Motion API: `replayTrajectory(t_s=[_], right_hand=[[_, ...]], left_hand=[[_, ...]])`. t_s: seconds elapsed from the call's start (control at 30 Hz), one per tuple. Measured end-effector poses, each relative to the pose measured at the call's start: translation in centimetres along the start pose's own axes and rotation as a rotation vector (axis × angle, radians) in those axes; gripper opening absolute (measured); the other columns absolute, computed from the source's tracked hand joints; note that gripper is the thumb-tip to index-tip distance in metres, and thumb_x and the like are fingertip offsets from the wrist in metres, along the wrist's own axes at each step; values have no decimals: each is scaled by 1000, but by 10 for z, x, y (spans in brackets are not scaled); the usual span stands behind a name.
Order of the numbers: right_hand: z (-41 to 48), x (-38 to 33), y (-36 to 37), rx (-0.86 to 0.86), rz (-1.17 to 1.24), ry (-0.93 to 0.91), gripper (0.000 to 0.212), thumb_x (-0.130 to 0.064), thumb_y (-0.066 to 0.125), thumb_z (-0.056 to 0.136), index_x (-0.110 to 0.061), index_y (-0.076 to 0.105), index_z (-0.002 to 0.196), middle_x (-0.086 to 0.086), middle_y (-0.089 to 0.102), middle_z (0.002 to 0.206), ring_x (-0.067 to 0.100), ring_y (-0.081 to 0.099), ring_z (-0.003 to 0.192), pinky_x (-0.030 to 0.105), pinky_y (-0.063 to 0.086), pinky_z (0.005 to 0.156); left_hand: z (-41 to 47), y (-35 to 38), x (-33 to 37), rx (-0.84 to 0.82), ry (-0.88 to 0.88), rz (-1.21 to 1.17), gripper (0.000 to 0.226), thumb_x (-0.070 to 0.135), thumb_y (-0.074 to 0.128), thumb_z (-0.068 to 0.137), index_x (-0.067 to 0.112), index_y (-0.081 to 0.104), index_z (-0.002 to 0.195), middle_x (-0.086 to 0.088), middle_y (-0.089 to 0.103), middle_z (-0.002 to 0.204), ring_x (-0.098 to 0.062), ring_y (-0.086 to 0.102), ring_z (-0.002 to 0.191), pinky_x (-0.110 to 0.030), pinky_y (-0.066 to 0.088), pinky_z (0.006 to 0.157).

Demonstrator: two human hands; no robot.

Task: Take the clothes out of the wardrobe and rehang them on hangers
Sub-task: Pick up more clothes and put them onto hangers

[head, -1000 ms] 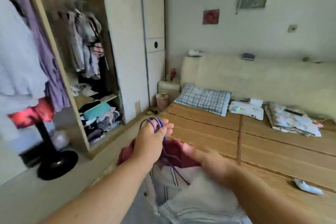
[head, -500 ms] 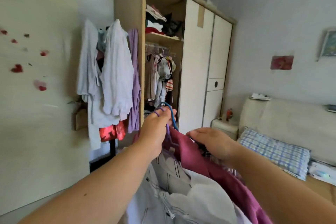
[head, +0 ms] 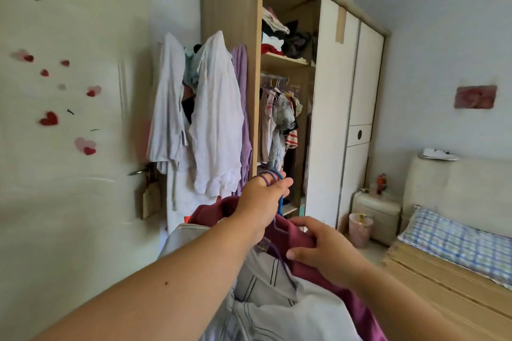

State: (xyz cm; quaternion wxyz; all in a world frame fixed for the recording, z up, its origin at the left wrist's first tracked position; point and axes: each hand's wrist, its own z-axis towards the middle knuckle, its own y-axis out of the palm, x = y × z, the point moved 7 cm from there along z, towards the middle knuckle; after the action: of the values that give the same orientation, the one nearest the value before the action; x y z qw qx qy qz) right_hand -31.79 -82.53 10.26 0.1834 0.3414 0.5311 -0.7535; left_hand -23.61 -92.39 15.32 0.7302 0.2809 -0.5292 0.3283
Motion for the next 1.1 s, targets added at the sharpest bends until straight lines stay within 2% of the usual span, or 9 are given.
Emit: replayTrajectory(t_s=[0.13, 0.23, 0.33, 0.47, 0.6, 0.7, 0.8, 0.93, 1.1], right_hand=[[44, 11, 22, 33, 116, -22, 14, -33, 61, 90, -39, 59, 101, 3, 68, 88, 1, 58, 65, 21, 48, 67], [78, 18, 38, -71, 113, -36, 39, -42, 71, 78, -41, 54, 113, -13, 67, 97, -6, 62, 78, 11, 47, 75], [114, 25, 54, -118, -200, -45, 88, -48, 79, 63, -63, 22, 129, -23, 57, 107, -7, 56, 93, 10, 43, 82], [170, 30, 56, -23, -345, -25, 79, -37, 68, 76, -62, 18, 132, -24, 51, 87, -7, 51, 73, 4, 39, 60], [216, 44, 46, 49, -293, 22, 77, -44, 68, 71, -61, 24, 132, -25, 55, 85, -2, 56, 77, 9, 44, 68], [245, 59, 47, 51, -346, 103, 96, -51, 75, 60, -67, 7, 126, -20, 57, 95, 3, 57, 85, 19, 49, 74], [272, 77, 36, 194, -468, 161, 92, -40, 66, 68, -56, 10, 139, -8, 64, 101, 12, 61, 85, 27, 52, 73], [304, 105, 14, 363, -330, 274, 96, -24, 67, 66, -54, 16, 141, -12, 64, 99, 8, 60, 75, 19, 49, 68], [346, 117, -19, 570, -190, 308, 99, -13, 70, 65, -61, 20, 136, -10, 64, 81, 1, 57, 60, 17, 49, 63]], left_hand=[[45, -26, -23, -40, -13, 4, 20, 7, 43, 98, 15, 56, 111, -1, 65, 108, -14, 63, 100, -30, 47, 94], [87, -45, -41, -28, -32, 9, 16, 8, 48, 96, 20, 59, 94, -1, 66, 104, -11, 64, 94, -34, 48, 95], [130, -64, -55, -13, -17, 30, 20, 9, 60, 90, 27, 65, 82, -2, 70, 104, -14, 65, 100, -40, 46, 101], [184, -78, -73, -97, -39, 43, 25, 4, 57, 92, 28, 63, 92, 2, 66, 118, -14, 60, 113, -38, 42, 107], [238, -77, -85, -151, -55, -10, 26, 0, 51, 93, 25, 59, 96, 0, 64, 117, -16, 59, 114, -36, 41, 107], [276, -63, -100, -188, -71, -38, 25, 0, 51, 93, 22, 61, 99, -6, 62, 126, -16, 60, 112, -35, 41, 106], [314, -46, -110, -235, -59, -73, 25, 4, 59, 90, 28, 59, 91, -9, 61, 127, -20, 59, 115, -39, 39, 108], [367, -25, -117, -354, 1, -78, 14, 16, 68, 80, 28, 62, 85, -9, 64, 123, -20, 60, 114, -40, 39, 108], [435, 2, -115, -541, 18, -149, 25, 0, 46, 96, 16, 52, 115, 2, 66, 104, -13, 63, 100, -32, 45, 100]])
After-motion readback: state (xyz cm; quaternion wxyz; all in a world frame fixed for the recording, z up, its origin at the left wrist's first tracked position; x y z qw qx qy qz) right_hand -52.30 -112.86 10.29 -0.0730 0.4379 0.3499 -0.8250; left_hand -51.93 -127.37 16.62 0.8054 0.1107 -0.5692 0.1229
